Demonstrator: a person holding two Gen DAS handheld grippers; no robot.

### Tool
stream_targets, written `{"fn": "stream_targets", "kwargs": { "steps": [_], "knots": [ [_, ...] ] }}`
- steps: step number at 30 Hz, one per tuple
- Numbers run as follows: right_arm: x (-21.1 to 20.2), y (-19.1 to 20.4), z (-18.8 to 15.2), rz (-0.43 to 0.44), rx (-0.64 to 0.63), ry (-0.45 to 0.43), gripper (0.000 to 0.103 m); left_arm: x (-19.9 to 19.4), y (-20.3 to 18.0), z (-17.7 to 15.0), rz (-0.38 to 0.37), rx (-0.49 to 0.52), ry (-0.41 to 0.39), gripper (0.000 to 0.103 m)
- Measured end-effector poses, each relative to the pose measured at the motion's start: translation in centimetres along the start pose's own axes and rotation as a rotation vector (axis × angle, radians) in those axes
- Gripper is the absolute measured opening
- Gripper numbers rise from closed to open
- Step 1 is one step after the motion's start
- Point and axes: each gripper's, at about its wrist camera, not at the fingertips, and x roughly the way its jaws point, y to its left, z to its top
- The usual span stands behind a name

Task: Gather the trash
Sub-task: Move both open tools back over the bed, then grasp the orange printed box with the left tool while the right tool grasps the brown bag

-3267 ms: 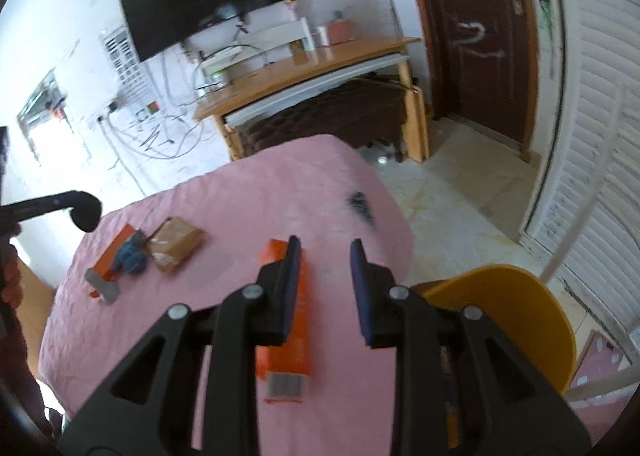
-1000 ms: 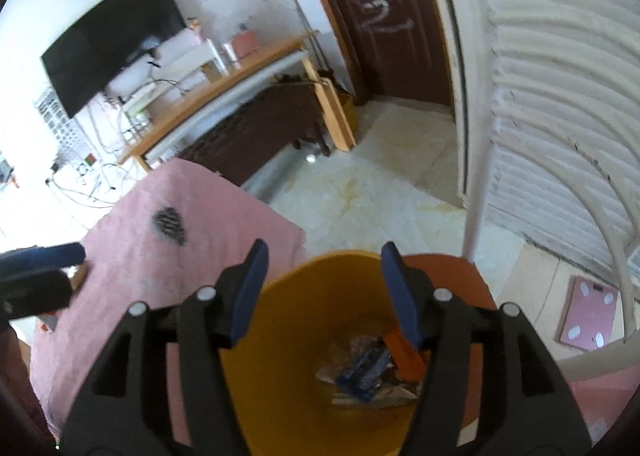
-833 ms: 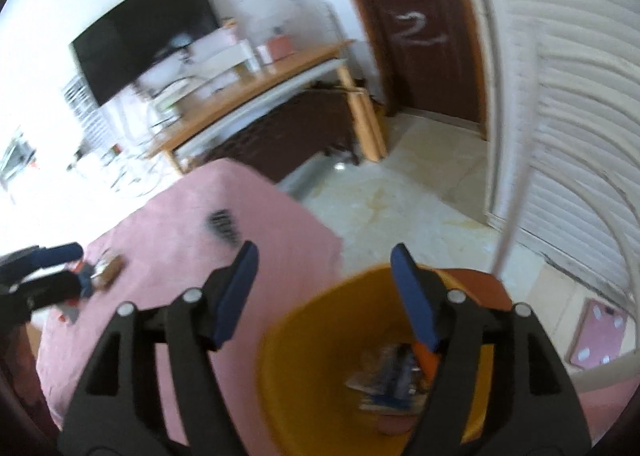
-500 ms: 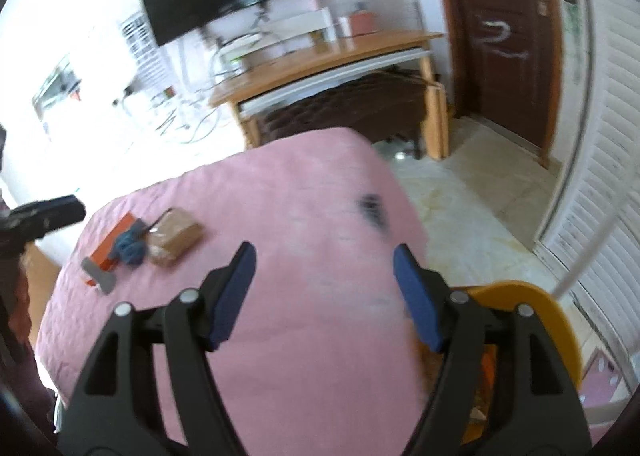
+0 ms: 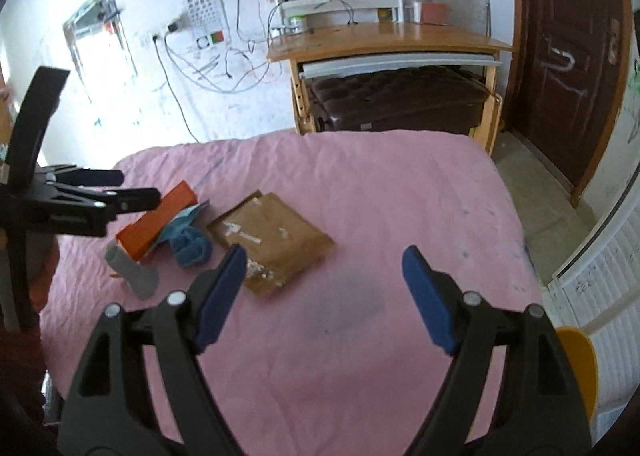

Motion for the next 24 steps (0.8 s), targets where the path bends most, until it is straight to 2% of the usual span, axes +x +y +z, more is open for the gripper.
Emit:
{"fn": "stream_targets", "kwargs": {
  "steps": [4,8,11,12,16,18,19,20,21,23,24],
  "knots": [
    [1.5,1.2,0.7,-0.009,-0.048,0.037,0.077,1.9,-0.3,0.3,-0.014,0.018,0.038,0.090],
    [3.1,2.1,1.1,-0.013,-0.086,0.069,0.077,2.9,0.2,0.3,-0.056,-0.004,0.046,0.090],
    [4.2,2.3,1.3,-0.011,-0.095,0.090,0.077,3.4,1.1,0.0,-0.118,-0.020,0.056,0.082],
    [4.5,2.5,1.4,-0.010,-0.096,0.095,0.077,3.5,1.6,-0.1,-0.135,-0.035,0.059,0.077],
    [5.0,2.8,1.4,-0.007,-0.105,0.100,0.077,4.4,3.3,-0.7,-0.134,-0.068,0.069,0.069],
    [5.2,3.1,1.4,-0.006,-0.111,0.101,0.077,4.2,3.0,-1.2,-0.081,-0.027,0.051,0.055],
    [5.3,3.2,1.4,-0.009,-0.115,0.102,0.077,4.1,2.7,-1.4,-0.060,0.001,0.045,0.051],
    [5.4,3.3,1.4,-0.014,-0.116,0.104,0.079,3.8,2.0,-1.9,-0.046,0.026,0.039,0.041],
    [5.5,3.3,1.4,-0.016,-0.116,0.104,0.081,3.6,1.7,-2.0,-0.035,0.046,0.032,0.036],
    [5.7,3.4,1.5,-0.015,-0.118,0.107,0.084,3.4,1.3,-2.2,-0.028,0.060,0.020,0.032],
    [5.9,3.6,1.5,-0.011,-0.123,0.116,0.084,3.2,1.5,-2.2,-0.039,0.053,0.014,0.022]
  ]
}}
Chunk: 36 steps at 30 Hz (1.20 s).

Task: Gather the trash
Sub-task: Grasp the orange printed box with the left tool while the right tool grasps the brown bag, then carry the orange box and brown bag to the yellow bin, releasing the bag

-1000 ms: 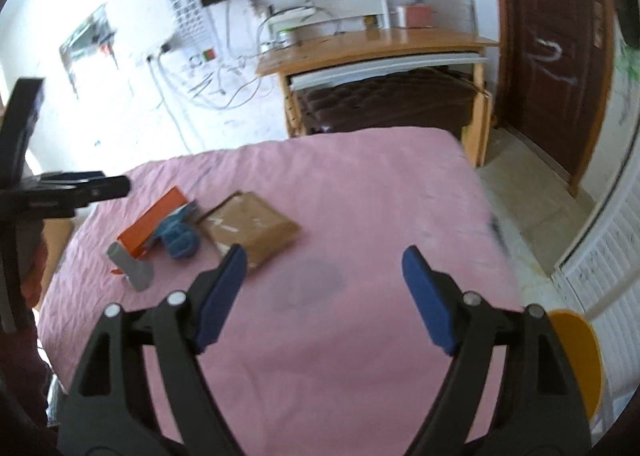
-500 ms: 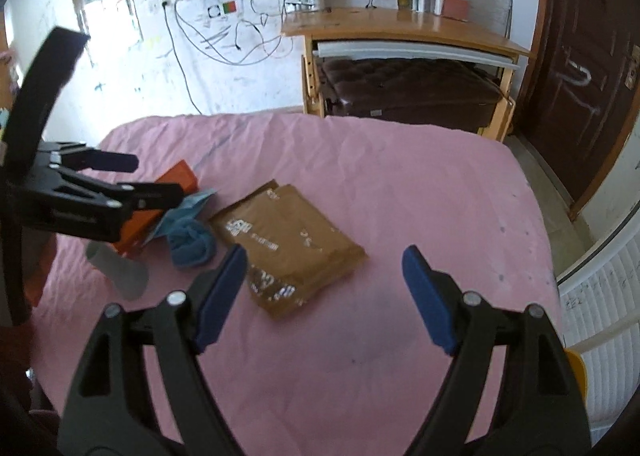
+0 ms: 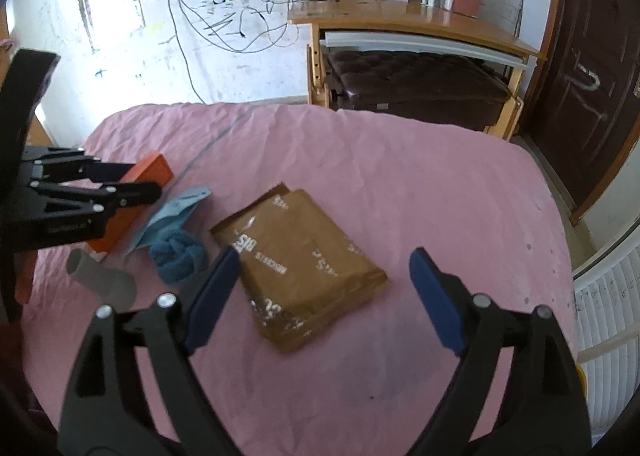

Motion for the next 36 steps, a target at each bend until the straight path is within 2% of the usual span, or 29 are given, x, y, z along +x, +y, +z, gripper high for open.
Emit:
{"fn": "stream_targets", "kwargs": {
  "steps": [4,5,6,8,11,19,24,26,30,32,34,36],
  "knots": [
    [1.4,0.4,0.2,0.015,-0.014,0.057,0.083,-1.1,2.0,0.6,-0.032,-0.075,-0.035,0.022],
    [1.3,0.4,0.2,0.018,-0.014,0.049,0.073,-1.3,2.4,0.6,-0.043,-0.087,-0.043,0.022],
    [1.3,0.6,0.2,0.019,-0.024,0.050,0.071,-1.5,2.8,0.5,-0.061,-0.102,-0.051,0.021],
    [1.1,0.7,0.1,0.015,-0.026,0.044,0.060,-1.3,3.6,0.5,-0.088,-0.131,-0.052,0.021],
    [0.7,0.5,0.0,0.013,0.003,0.029,0.054,-1.2,4.4,0.6,-0.135,-0.170,-0.054,0.021],
    [-2.1,-1.6,-0.4,0.029,0.103,-0.043,0.053,-3.0,4.4,0.4,-0.160,-0.185,-0.121,0.021],
    [-4.0,-1.8,-0.8,0.033,0.112,-0.082,0.052,-1.7,3.6,0.4,-0.092,-0.154,-0.057,0.021],
    [-4.5,-1.9,-1.0,0.034,0.115,-0.095,0.052,-1.5,3.3,0.5,-0.102,-0.147,-0.047,0.021],
    [-5.7,-2.3,-1.4,0.043,0.141,-0.124,0.052,-1.5,2.1,0.9,-0.038,-0.098,-0.037,0.021],
    [-6.2,-2.6,-1.7,0.048,0.153,-0.135,0.052,-1.4,2.2,1.2,-0.042,-0.112,-0.028,0.021],
    [-6.5,-2.9,-1.9,0.052,0.159,-0.139,0.052,-1.1,3.0,1.6,-0.076,-0.154,-0.018,0.023],
    [-6.7,-3.1,-2.2,0.053,0.166,-0.144,0.052,-0.2,3.2,1.6,-0.068,-0.153,0.020,0.024]
  ]
}}
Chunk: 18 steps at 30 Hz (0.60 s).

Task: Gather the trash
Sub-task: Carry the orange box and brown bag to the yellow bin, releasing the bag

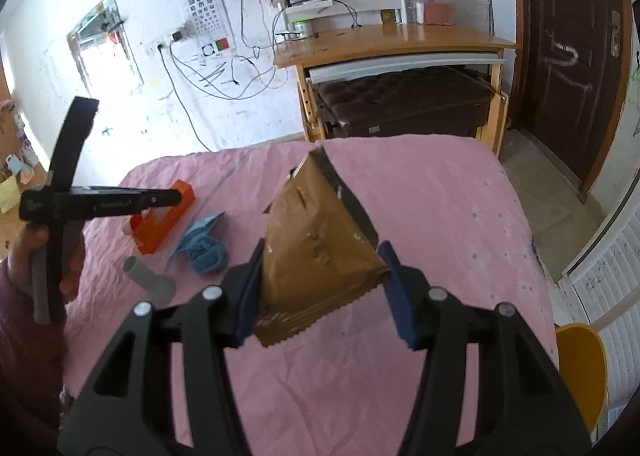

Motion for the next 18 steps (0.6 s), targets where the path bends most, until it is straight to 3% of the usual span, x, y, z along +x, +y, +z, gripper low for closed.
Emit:
{"fn": "stream_targets", "kwargs": {
  "steps": [4,8,18],
  "knots": [
    [-0.6,-0.9,-0.5,0.005,0.019,-0.015,0.052,0.6,-0.5,-0.6,0.028,0.021,-0.007,0.024],
    [-1.6,-1.8,-1.0,-0.004,0.044,-0.044,0.052,0.5,-2.0,-1.1,0.115,0.059,-0.023,0.018],
    [-5.0,-6.3,-2.3,-0.069,0.119,-0.110,0.052,-4.3,-4.2,-0.5,0.093,0.072,-0.133,0.018]
  ]
}}
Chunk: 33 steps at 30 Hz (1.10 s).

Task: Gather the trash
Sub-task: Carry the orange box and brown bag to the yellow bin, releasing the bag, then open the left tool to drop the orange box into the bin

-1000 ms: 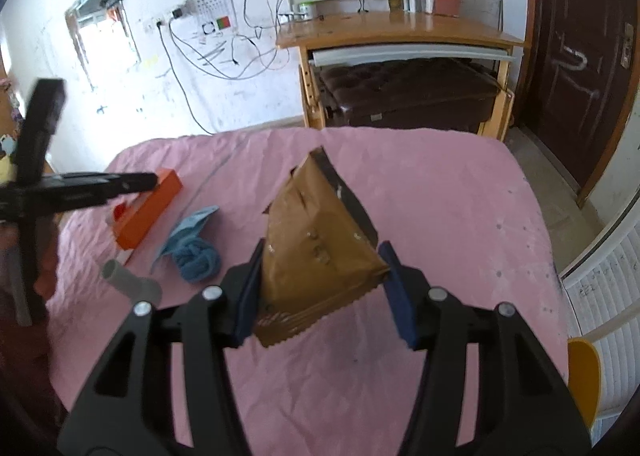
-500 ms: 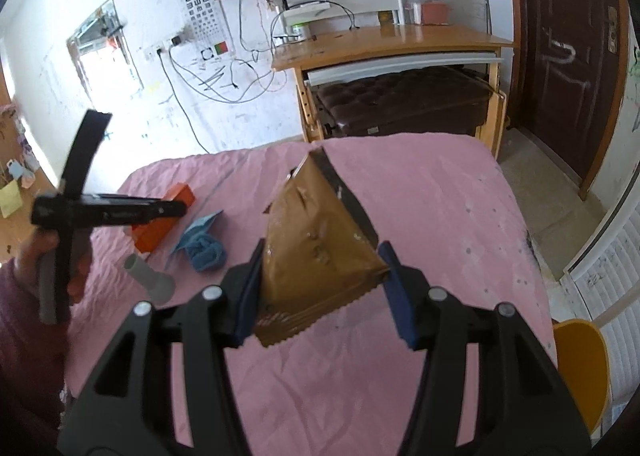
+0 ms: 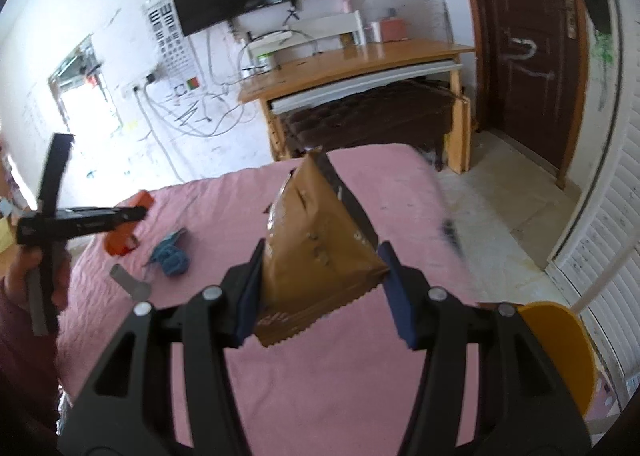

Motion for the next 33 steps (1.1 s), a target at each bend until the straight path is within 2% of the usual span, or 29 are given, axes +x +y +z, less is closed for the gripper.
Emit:
{"fn": "stream_targets", "kwargs": {
  "steps": [5,9,12,16,22,24,25,26,33],
  "knots": [
    [-1.2,-2.8,-0.6,-0.051,0.038,-0.018,0.052,-3.1,-3.2,1.0,-0.055,0.033,-0.066,0.018],
    [-2.1,-5.2,-1.2,-0.094,0.071,-0.034,0.052,-4.9,-7.5,1.2,-0.120,0.088,-0.104,0.018],
    [-2.9,-7.1,-1.8,-0.134,0.095,-0.046,0.052,-6.1,-12.1,0.9,-0.181,0.156,-0.125,0.018],
    [-3.8,-10.1,-2.7,-0.173,0.139,-0.056,0.052,-6.6,-17.6,-0.1,-0.259,0.235,-0.122,0.018],
    [-4.4,-14.2,-4.7,-0.238,0.195,-0.040,0.053,-5.8,-24.4,-1.4,-0.375,0.306,-0.064,0.018],
    [-4.3,-15.2,-5.3,-0.258,0.206,-0.022,0.060,-5.3,-26.2,-1.8,-0.395,0.323,-0.042,0.018],
    [-4.2,-15.8,-5.6,-0.264,0.217,-0.006,0.072,-5.0,-27.2,-2.0,-0.404,0.337,-0.029,0.018],
    [-4.1,-16.3,-5.9,-0.261,0.228,0.000,0.077,-4.8,-28.0,-2.2,-0.409,0.345,-0.020,0.018],
    [-5.4,-19.9,-7.5,-0.216,0.337,-0.027,0.078,-4.5,-34.0,-3.3,-0.429,0.428,0.004,0.018]
  ]
}}
